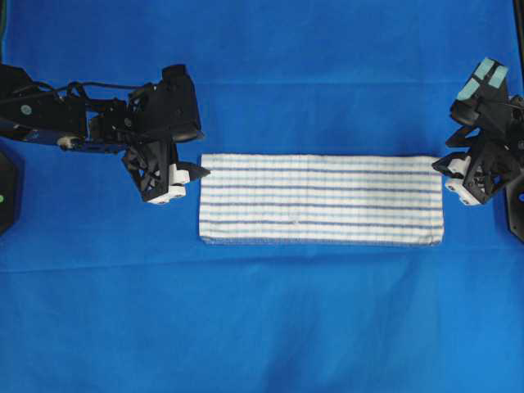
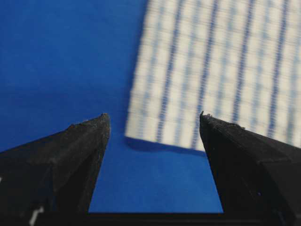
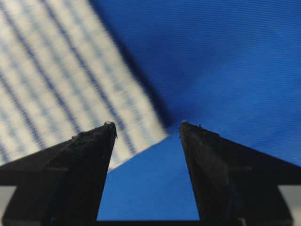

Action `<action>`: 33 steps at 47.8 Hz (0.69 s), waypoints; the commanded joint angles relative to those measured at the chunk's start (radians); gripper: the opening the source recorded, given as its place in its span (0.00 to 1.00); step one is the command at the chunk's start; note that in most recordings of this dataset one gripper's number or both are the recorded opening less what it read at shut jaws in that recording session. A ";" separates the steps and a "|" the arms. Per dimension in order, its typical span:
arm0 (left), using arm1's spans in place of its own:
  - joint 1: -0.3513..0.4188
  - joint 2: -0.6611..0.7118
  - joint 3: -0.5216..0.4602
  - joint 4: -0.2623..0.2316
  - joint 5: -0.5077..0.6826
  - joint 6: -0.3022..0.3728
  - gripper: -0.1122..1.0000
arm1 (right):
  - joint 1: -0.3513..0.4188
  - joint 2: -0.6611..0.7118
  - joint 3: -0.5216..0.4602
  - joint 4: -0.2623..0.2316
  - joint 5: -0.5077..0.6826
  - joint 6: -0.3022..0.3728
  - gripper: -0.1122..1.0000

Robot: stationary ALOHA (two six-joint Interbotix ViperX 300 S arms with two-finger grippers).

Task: Fold the blue towel.
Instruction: 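Release the corners and move both grippers to the folded edge corners, then grasp the left and right ends of the folded strip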

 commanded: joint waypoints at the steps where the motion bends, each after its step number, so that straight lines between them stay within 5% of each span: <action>1: 0.005 -0.011 -0.017 0.002 -0.012 0.003 0.73 | -0.005 0.020 -0.015 -0.009 -0.008 0.000 0.65; 33: 0.052 0.201 -0.037 0.002 -0.098 -0.003 0.72 | -0.060 0.301 -0.015 -0.075 -0.199 -0.003 0.67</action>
